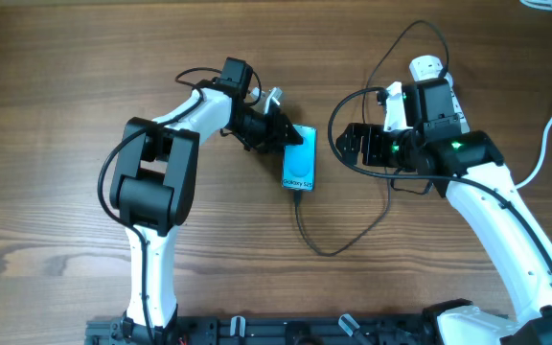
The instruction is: Plug charger to phone and switch on socket
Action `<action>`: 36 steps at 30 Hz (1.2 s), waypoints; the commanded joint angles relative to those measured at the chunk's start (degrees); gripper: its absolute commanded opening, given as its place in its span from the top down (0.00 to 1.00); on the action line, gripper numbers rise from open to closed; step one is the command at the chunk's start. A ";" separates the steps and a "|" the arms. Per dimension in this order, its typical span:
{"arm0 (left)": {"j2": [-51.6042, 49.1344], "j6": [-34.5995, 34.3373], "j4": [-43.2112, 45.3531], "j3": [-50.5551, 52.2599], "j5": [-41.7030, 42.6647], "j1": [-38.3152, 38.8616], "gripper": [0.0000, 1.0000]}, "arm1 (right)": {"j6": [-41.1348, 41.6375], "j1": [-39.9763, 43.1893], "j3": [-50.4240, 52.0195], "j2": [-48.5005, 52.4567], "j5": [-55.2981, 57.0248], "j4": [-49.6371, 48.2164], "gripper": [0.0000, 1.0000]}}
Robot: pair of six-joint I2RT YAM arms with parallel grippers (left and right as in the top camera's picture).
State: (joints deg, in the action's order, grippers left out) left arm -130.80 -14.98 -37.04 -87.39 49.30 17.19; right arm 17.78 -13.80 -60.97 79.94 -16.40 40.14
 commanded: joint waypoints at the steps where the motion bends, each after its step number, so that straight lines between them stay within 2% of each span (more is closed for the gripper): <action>1: -3.23 -0.72 -1.57 1.99 -17.92 -1.14 0.62 | 0.44 0.22 -0.02 0.63 1.01 -0.02 0.00; 14: -2.95 -0.68 -3.43 1.99 -19.23 -4.74 0.62 | 0.42 0.22 -0.02 0.63 1.01 -0.02 0.00; 17: -0.20 -0.46 -5.29 1.99 -20.92 -5.22 0.55 | 0.44 0.22 -0.02 0.63 1.01 -0.02 0.00; 21: 9.68 -0.50 -7.26 1.99 -24.44 -6.16 0.46 | 0.42 0.22 -0.02 0.63 1.01 -0.02 0.00; 23: 16.20 -0.48 -8.94 1.99 -27.63 -6.80 0.38 | 0.42 0.22 -0.02 0.63 1.01 -0.02 0.00; 25: 22.03 -0.48 -10.84 1.99 -30.93 -7.21 0.13 | 0.44 0.22 -0.02 0.63 1.01 -0.02 0.01; 26: 24.76 -0.48 -12.07 1.99 -32.48 -7.26 0.10 | 0.44 0.22 -0.02 0.63 1.01 -0.02 0.00; 27: 29.40 -0.50 -14.25 1.99 -35.36 -7.23 0.00 | 0.42 0.22 -0.02 0.63 1.01 -0.02 0.00; 32: 44.70 -0.85 -23.74 1.99 -41.09 -7.19 0.00 | 0.42 0.22 -0.02 0.63 1.01 -0.11 0.00; 36: 57.72 -5.11 -30.99 2.01 -47.80 -7.19 0.00 | 5.14 0.22 -0.02 0.63 1.03 -1.92 0.00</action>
State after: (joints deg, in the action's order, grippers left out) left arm -81.58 -16.93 -65.65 -85.14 8.05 10.00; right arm 19.75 -13.80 -60.97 80.03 -16.36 39.16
